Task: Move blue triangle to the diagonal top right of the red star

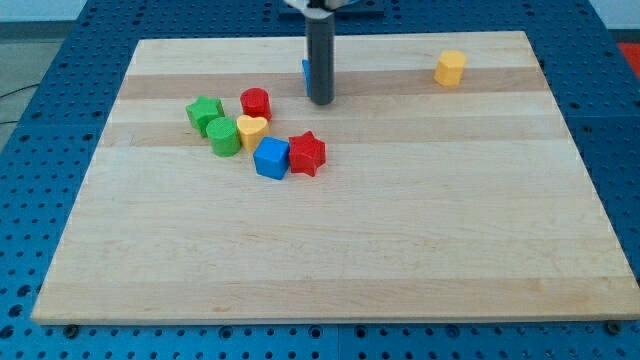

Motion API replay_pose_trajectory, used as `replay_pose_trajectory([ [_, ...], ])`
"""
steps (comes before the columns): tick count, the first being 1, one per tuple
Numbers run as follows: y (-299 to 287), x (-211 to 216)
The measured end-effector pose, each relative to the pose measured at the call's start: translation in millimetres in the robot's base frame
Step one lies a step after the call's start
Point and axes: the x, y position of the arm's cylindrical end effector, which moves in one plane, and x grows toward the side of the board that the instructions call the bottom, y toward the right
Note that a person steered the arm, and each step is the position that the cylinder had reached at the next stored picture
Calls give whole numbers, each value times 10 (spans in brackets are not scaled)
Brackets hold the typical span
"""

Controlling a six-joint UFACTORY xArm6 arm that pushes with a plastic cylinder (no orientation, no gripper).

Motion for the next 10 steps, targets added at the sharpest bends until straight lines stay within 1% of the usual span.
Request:
replay_pose_trajectory([
  [1, -371, -112],
  [2, 262, -519],
  [3, 501, -405],
  [4, 762, 318],
  [5, 1107, -155],
  [6, 1370, -957],
  [7, 937, -1244],
  [8, 222, -1085],
  [9, 326, -871],
  [10, -68, -859],
])
